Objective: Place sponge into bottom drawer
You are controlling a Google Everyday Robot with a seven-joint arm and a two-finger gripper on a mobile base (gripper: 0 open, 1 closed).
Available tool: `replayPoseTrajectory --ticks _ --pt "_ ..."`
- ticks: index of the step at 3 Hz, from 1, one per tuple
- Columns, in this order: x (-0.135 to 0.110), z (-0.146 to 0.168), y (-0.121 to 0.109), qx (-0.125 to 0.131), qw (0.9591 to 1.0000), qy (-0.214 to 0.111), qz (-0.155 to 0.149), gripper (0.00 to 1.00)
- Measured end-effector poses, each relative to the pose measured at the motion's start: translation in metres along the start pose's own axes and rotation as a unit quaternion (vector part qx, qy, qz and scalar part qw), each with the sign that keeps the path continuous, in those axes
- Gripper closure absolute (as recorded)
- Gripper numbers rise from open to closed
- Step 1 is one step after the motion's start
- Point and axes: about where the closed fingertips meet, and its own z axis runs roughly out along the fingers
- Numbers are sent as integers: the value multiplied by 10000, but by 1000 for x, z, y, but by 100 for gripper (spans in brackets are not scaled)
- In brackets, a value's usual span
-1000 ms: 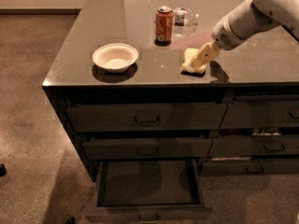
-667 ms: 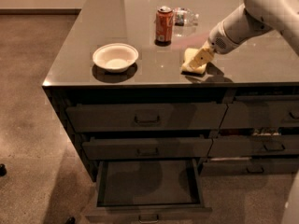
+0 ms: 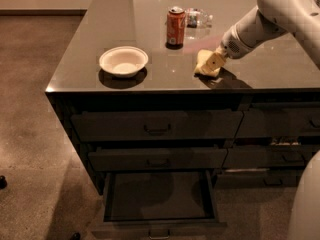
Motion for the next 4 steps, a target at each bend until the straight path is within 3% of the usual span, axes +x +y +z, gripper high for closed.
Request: replayPoseTrajectory --ticks 1,2,3,4 --pt "-10 -50 10 152 9984 -348 -415 100" --pt "-6 -125 40 379 9918 -710 -991 100" --pt "58 -165 93 292 9912 -825 -996 100" --pt "136 -155 124 -37 9960 -806 -391 100"
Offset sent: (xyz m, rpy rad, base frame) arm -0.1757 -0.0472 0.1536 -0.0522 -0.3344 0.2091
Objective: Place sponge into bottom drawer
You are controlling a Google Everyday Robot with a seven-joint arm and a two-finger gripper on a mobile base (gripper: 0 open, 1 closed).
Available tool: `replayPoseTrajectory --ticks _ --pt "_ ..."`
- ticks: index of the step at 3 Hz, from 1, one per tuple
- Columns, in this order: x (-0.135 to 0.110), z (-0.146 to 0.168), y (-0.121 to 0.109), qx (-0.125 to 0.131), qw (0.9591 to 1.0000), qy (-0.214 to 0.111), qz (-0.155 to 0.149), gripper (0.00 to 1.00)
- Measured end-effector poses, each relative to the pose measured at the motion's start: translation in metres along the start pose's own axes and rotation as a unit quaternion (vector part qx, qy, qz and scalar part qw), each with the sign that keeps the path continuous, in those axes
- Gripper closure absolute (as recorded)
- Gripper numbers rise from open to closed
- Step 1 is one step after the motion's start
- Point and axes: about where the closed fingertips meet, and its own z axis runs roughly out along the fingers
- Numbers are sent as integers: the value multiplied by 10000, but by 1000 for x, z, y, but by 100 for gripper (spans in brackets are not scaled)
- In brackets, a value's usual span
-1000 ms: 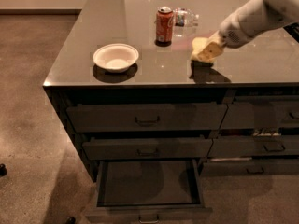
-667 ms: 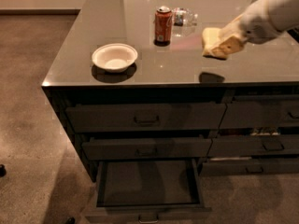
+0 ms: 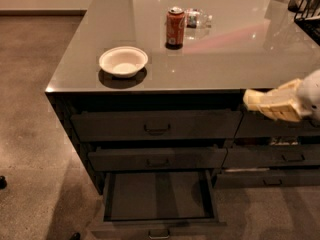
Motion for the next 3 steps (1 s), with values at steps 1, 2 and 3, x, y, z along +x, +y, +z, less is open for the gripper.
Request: replayPoseTrajectory --ticks 1,2,3 --pt "18 -3 7 -16 9998 56 173 100" --pt "18 -3 7 -22 9998 55 179 100" --pt "80 55 45 -547 9918 -93 1148 100"
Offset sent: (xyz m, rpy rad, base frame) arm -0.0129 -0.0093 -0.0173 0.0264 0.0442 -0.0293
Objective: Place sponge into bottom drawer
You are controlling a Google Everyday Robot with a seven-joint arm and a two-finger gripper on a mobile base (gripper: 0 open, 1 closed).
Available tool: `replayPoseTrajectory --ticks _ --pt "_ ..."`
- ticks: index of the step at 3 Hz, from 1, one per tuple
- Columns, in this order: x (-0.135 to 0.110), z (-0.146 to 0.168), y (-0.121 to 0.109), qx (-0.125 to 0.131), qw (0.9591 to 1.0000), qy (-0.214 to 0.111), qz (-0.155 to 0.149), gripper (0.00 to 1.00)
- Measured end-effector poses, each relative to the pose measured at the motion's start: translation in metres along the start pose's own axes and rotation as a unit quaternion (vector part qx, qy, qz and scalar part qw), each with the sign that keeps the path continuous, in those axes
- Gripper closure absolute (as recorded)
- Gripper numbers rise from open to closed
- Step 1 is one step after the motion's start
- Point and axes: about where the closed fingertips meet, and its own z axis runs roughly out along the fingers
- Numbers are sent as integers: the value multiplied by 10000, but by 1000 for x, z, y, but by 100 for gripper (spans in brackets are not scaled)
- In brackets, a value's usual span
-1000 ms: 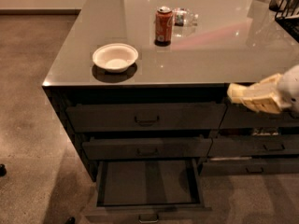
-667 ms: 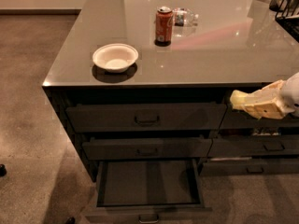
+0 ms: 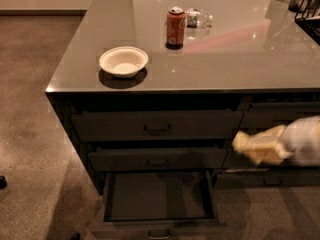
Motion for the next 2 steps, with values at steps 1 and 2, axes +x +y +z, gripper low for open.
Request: replayPoseTrajectory --ticks 1,2 --pt "89 86 33 -864 9900 -30 1112 100" --pt "109 105 41 -1103 9854 12 1297 100"
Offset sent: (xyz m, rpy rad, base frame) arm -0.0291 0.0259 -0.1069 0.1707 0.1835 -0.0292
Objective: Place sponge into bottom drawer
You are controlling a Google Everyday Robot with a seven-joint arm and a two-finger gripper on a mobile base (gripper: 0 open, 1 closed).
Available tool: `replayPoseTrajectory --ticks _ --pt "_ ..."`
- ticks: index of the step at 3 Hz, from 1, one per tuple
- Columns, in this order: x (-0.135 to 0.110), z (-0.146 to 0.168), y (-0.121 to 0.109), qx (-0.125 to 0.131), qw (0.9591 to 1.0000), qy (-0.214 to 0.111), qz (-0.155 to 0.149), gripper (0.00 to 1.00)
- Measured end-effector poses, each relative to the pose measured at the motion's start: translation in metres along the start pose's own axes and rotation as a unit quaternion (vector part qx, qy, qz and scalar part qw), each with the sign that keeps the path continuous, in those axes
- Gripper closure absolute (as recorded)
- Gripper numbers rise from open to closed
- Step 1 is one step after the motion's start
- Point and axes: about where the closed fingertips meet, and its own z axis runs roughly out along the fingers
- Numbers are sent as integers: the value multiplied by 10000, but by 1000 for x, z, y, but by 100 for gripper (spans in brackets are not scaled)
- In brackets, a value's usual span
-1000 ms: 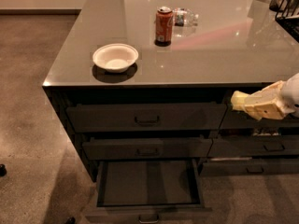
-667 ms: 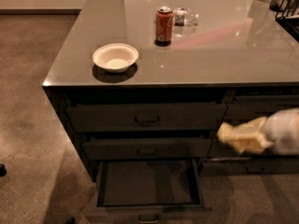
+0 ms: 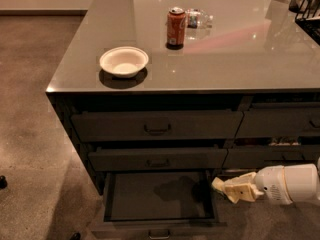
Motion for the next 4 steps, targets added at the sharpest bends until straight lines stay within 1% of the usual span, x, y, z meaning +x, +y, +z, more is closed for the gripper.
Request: replayPoseTrajectory --ticks 1,2,3,4 --pt "0 0 0 -1 10000 0 0 100" --pt "9 41 -4 -450 9989 -16 115 100" --pt "34 138 -6 -1231 9916 101 372 100" --pt "60 211 -15 -1779 9806 41 825 100"
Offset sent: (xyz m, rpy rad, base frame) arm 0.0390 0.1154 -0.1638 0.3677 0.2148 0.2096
